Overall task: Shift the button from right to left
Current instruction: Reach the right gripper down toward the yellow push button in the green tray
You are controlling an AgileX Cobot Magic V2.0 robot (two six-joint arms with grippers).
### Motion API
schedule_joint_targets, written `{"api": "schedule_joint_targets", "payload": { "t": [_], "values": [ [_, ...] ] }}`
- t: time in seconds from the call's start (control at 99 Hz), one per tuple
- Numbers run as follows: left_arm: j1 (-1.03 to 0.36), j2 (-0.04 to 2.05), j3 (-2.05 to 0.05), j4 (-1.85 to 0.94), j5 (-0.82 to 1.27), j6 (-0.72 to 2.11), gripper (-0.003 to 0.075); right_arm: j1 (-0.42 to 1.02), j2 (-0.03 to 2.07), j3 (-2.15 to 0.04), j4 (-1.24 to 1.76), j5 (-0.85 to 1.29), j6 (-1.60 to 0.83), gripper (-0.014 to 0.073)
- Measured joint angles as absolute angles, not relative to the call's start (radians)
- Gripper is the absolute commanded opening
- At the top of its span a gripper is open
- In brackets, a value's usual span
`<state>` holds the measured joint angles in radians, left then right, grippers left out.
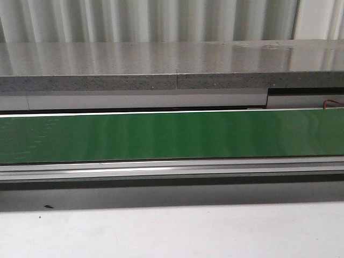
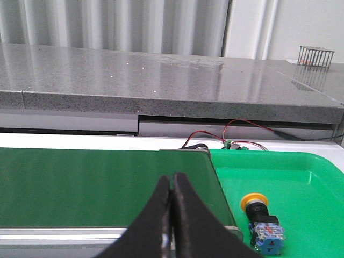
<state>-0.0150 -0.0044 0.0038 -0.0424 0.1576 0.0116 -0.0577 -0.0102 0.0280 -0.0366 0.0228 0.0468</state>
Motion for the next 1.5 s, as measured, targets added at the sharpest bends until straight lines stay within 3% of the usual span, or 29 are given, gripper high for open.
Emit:
{"api": "schedule_joint_targets", "payload": {
  "t": [1.04, 1.504],
  "values": [
    [-0.015, -0.004, 0.004, -0.042, 0.158, 0.012, -0.0021, -0.058, -0.01, 0.023, -0.037, 0.036, 0.047, -0.0068],
    [-0.015, -0.004, 0.004, -0.042, 0.158, 0.012, -0.0021, -0.058, 0.089, -0.34, -0.037, 0.521, 0.047, -0.0068]
  ]
}}
